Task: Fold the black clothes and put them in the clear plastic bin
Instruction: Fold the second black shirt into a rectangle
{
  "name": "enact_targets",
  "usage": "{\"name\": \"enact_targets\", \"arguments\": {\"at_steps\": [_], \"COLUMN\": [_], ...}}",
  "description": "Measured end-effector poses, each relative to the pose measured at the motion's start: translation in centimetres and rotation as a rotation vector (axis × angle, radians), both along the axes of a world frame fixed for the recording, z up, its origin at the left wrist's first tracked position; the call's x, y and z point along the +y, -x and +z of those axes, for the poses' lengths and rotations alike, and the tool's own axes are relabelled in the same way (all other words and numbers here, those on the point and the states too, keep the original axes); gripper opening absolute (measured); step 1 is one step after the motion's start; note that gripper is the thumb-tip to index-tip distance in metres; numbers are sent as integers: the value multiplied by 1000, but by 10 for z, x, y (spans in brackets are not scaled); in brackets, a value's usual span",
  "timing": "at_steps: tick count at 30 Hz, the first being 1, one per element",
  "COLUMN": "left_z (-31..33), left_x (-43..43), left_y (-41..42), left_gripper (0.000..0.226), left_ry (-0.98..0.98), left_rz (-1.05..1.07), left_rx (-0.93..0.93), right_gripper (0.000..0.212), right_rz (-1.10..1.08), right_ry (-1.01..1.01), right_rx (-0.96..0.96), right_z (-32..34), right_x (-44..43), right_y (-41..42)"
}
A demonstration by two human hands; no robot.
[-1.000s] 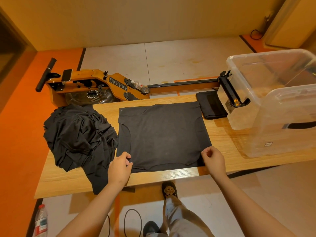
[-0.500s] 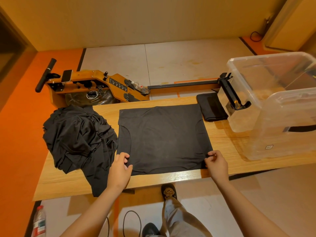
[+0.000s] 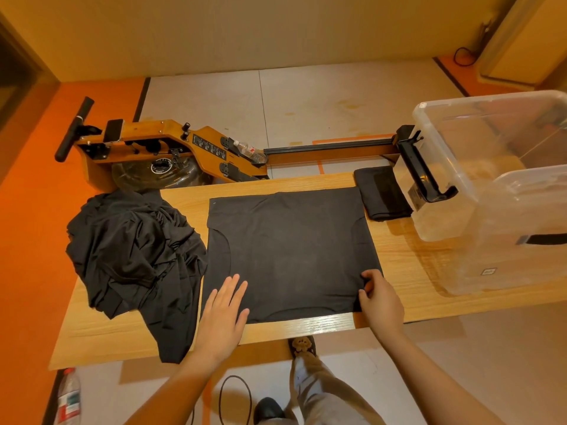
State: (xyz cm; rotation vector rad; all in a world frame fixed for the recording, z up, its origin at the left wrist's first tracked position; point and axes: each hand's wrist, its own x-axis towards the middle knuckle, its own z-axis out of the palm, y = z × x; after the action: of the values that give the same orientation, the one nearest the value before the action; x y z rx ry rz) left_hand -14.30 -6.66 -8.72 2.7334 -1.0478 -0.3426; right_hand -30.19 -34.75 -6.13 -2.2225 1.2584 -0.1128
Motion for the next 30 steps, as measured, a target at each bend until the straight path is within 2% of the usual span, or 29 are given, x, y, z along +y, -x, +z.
{"name": "enact_targets", "arguments": {"at_steps": [3, 8, 13, 18, 22, 25, 30], "left_z": [3, 22, 32, 19, -6, -15, -7], "left_x": [-1, -40, -90, -119, -107, -98, -109], "left_y": [2, -34, -105, -160, -169, -168, -170], "left_gripper": [62, 61, 59, 60, 62, 65, 70], "left_ry": [10, 60, 10, -36, -92, -90, -154], "left_rz": [12, 2, 64, 129, 213, 253, 296], "left_rx": [-8, -111, -112, -117, -41, -53, -24], "right_gripper": [39, 30, 49, 54, 57, 66, 65], "right_rz": [-12, 254, 481, 539, 572, 578, 561], "right_ry": [54, 246, 282, 290, 289, 316, 271], "right_rx": [-30, -88, 25, 159, 334, 329, 333], "right_z": [6, 17, 19, 1, -25, -33, -27], "right_x": [2, -3, -29, -64, -84, -91, -90], "right_y": [1, -37, -115, -178, -182, -174, -184]}}
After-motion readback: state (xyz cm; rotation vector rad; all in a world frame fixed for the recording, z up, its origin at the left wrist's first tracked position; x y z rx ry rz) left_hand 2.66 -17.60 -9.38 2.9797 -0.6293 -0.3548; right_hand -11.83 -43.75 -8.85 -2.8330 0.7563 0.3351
